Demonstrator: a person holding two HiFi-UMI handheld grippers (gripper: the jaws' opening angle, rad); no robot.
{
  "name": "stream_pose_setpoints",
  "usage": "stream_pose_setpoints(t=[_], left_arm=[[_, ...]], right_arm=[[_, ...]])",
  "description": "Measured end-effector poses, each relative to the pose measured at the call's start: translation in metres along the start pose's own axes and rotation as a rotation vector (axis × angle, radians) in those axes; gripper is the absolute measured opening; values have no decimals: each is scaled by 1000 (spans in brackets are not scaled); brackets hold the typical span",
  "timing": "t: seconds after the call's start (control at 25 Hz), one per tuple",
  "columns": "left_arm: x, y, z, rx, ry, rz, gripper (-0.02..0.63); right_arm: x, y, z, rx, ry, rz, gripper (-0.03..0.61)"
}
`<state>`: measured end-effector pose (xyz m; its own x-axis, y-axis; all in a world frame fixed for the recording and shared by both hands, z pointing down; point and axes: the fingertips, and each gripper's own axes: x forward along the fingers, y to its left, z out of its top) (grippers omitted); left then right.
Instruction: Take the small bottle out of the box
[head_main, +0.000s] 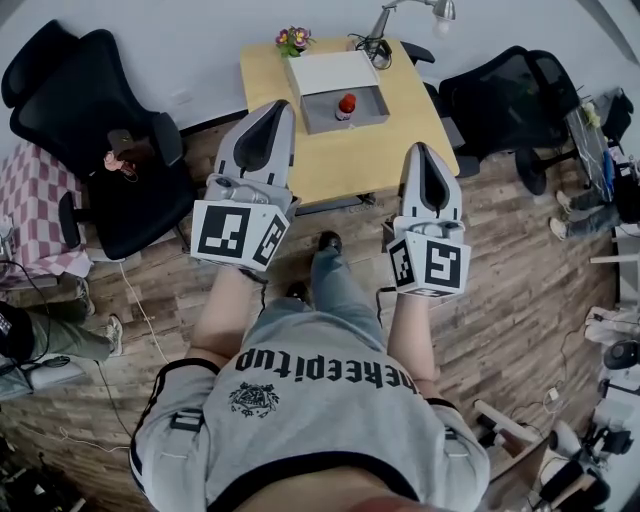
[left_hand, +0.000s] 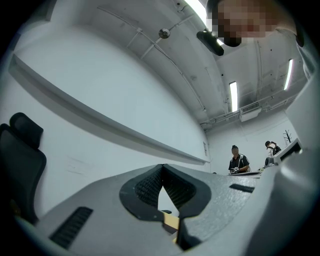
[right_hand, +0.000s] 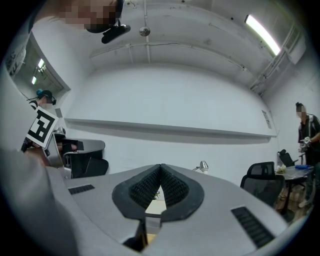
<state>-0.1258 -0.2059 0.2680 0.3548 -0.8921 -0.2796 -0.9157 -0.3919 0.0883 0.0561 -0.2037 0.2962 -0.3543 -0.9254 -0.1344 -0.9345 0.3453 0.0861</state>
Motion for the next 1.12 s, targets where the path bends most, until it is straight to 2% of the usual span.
stream_pose_setpoints(t=[0.52,0.8,1.12], left_arm=[[71,38,-15,13,-4,55,5],[109,53,-31,21,7,105,5],[133,67,-54,33,56,159,5]], right_arm=[[95,-25,-22,-2,43,70,3],[150,-39,-67,23,171,133,3],[190,-41,-154,105,407,222,2]])
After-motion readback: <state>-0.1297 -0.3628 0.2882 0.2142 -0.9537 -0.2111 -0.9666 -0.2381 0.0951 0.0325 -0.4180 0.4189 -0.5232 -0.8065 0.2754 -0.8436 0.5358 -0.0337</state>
